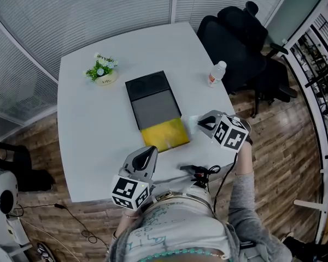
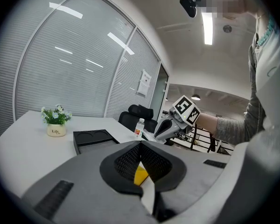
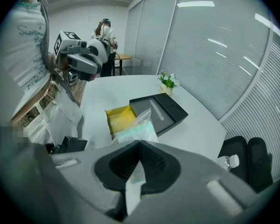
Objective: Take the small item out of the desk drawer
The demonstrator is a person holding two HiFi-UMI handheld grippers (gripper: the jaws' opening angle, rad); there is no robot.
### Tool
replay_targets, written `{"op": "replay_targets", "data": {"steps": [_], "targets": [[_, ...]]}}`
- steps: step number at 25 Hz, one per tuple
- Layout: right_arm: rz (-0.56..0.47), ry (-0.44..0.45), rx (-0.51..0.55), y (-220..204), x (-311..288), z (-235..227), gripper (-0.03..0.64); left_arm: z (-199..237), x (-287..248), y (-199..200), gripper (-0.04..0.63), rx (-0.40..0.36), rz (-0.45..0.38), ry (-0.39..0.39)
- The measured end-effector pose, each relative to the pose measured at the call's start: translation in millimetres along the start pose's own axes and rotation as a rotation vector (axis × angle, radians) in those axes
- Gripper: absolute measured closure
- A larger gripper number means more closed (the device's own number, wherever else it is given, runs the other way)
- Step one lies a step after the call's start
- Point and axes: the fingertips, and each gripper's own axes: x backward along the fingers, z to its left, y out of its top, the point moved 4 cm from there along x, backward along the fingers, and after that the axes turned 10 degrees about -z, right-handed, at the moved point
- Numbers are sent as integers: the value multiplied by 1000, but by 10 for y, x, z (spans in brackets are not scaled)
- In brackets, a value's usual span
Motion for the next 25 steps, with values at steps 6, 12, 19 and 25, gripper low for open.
{"op": "replay_targets", "data": {"steps": [6,12,19,25], "targets": [[25,3,-2,-73,22,12,614,-20,3,-24,598,3,6,-5],[26,4,-7,-81,45,12,614,-40,9,-11,598,-4,12,-12],[34,-2,-10,-110,64,15,614,-108,0,-38,598,-4,18,-29],[62,4,-17,-167,52,14,614,-153,-29,-22,597,-6,15,-47]]}}
